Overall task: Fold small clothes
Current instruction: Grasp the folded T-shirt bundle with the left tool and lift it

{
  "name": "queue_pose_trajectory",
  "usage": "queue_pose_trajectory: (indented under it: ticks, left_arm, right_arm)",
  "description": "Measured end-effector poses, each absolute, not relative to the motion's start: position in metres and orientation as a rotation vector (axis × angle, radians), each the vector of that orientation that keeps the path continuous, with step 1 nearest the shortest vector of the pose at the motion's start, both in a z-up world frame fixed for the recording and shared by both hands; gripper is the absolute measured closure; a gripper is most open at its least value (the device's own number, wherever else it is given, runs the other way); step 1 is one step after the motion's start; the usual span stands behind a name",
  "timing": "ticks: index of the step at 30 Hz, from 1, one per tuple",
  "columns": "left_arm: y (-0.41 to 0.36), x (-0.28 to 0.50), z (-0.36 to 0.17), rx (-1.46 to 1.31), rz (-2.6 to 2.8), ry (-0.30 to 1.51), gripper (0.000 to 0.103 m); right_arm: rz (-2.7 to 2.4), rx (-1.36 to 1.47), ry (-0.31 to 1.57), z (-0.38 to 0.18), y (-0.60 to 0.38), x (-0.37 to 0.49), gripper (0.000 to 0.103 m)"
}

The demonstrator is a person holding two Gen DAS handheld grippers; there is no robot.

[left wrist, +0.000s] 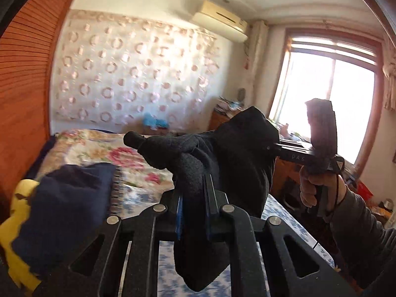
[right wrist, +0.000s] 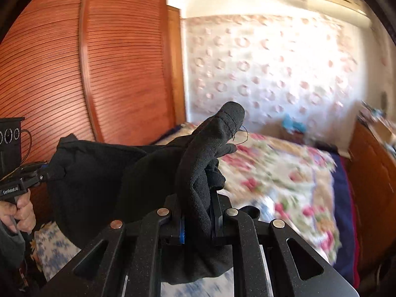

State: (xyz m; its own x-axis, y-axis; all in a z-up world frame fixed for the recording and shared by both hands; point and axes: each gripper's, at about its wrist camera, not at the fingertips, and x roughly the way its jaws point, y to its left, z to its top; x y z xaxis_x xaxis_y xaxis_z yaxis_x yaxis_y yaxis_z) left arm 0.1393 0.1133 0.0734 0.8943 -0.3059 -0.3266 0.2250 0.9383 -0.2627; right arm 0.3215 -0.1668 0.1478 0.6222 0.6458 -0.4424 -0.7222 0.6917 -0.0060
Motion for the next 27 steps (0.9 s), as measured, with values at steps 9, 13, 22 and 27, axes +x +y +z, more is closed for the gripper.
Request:
queue_pose_trajectory:
  ticks: [9, 13, 22, 27]
  left_arm:
    - [0.216, 0.106, 0.044, -0.347, -0.029, 0.34, 0.089]
    - [0.239, 0.113, 0.005, -0.348, 0.104, 0.416, 0.089]
    - [0.251, 0.117, -0.031, -0.342, 0.147, 0.487, 0.088]
    - [0.253, 0.12, -0.033, -0.343, 0.163, 0.493, 0.088]
  right_arm:
    - [0.976, -0.321, 0.392, 0.164, 0.009, 0.384, 0.09]
    - [1.002, -0.381, 0.458, 0.14, 0.088, 0.423, 0.09]
    - [0.883, -0.421, 0.505, 0.099, 0.163, 0.467, 0.061]
    - [0.897, -0.347, 0.443, 0.109, 0.141, 0.427, 0.057]
